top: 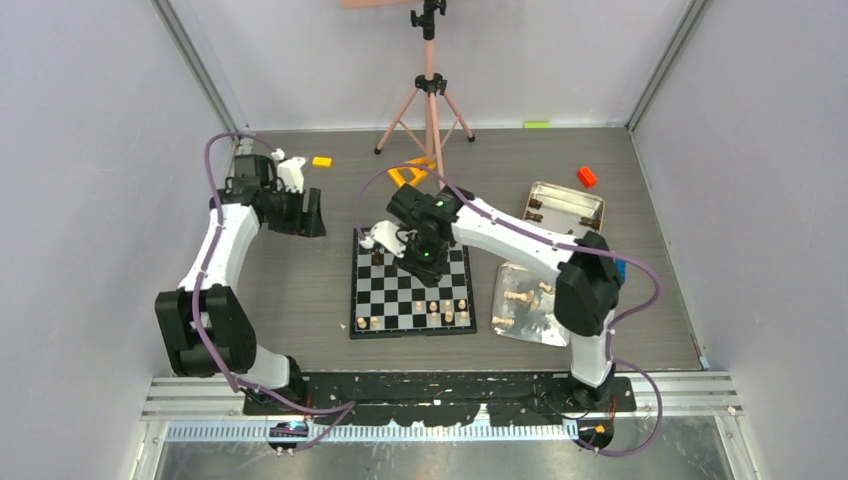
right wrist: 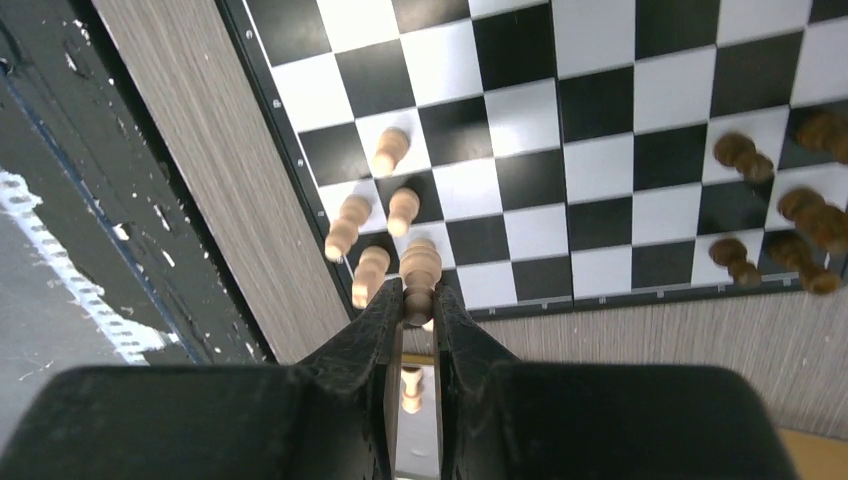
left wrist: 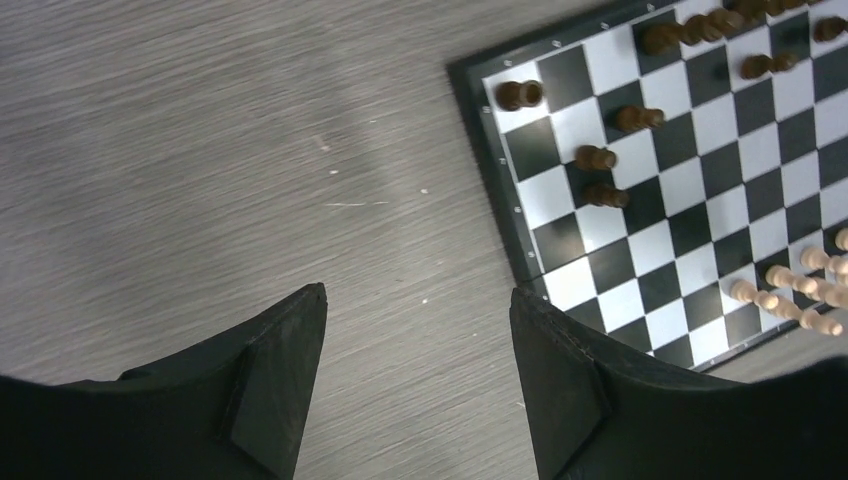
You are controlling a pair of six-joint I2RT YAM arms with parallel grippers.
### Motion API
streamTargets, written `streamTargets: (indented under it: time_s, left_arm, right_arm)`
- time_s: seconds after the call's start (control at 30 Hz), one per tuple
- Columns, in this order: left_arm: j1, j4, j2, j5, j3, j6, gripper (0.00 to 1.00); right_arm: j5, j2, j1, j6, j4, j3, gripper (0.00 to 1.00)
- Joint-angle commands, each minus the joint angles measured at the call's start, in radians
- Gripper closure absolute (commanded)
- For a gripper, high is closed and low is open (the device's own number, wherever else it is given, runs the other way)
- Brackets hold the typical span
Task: Set up the chess pieces on the board
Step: Place the chess piece on the chessboard.
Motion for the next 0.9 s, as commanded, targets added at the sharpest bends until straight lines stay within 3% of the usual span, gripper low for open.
streamTargets:
  time_s: [0.0,0.43,0.87]
  left_arm:
    - [0.071,0.035,-0.052,-0.027,0.004,-0.030,0.30]
    - [0.179,0.027,-0.061,-0.001,-0.003,-0.038,0.30]
    - [0.212,0.035,-0.077,0.037,-0.015,-0.052,0.30]
  right_arm:
    - [0.032,0.076,0.049,-0.001,-0.035,0.113,0.97]
    - [0.054,0.279,0.128,0.010,-0.097,0.304,0.96]
    - [0.053,0.331,0.161,0.029,-0.057,0.261,0.96]
